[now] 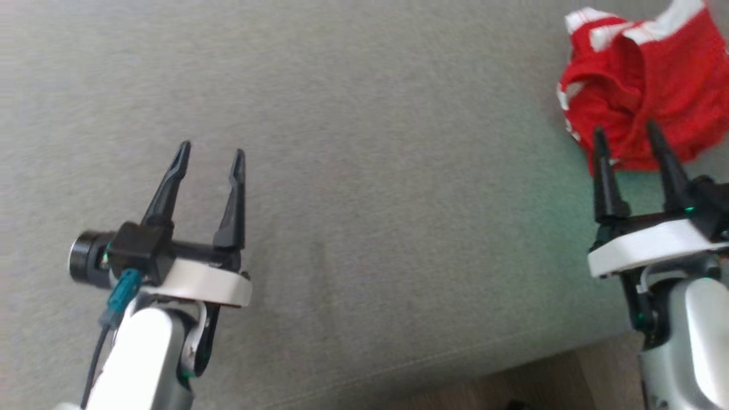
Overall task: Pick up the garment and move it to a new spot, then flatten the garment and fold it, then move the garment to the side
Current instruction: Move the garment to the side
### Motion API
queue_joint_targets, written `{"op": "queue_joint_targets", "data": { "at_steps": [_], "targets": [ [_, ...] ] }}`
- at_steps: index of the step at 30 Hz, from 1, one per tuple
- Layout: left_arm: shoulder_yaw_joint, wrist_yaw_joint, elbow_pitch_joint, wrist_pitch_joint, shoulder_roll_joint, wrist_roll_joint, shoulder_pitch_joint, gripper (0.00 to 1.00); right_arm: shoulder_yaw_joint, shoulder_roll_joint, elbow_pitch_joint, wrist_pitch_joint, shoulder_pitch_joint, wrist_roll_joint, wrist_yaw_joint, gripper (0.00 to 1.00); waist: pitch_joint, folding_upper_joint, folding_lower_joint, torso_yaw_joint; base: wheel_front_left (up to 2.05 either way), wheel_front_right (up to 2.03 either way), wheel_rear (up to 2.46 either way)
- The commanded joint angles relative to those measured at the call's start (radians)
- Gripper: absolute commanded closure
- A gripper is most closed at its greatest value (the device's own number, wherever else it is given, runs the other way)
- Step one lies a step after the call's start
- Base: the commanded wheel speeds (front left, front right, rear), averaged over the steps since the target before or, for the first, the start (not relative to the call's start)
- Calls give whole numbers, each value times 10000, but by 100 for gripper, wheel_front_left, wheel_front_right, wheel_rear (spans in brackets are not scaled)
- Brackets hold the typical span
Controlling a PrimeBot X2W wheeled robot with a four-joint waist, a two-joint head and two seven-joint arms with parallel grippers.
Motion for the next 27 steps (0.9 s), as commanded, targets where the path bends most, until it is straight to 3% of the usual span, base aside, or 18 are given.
{"op": "queue_joint_targets", "data": {
  "at_steps": [1,14,27],
  "targets": [
    [495,109,-262,-82,103,-76,-35,0,315,9,-528,47,39,111,-17,0,-384,-1,0,442,0,0,0],
    [1126,434,-155,-205,197,-522,767,0,1486,412,-931,230,372,404,-17,0,-1238,-1,0,1670,0,0,0],
    [1014,292,164,-249,170,-601,1576,0,1358,519,-992,460,1362,464,-17,0,-2332,-1,0,1930,0,0,0]
  ]
}}
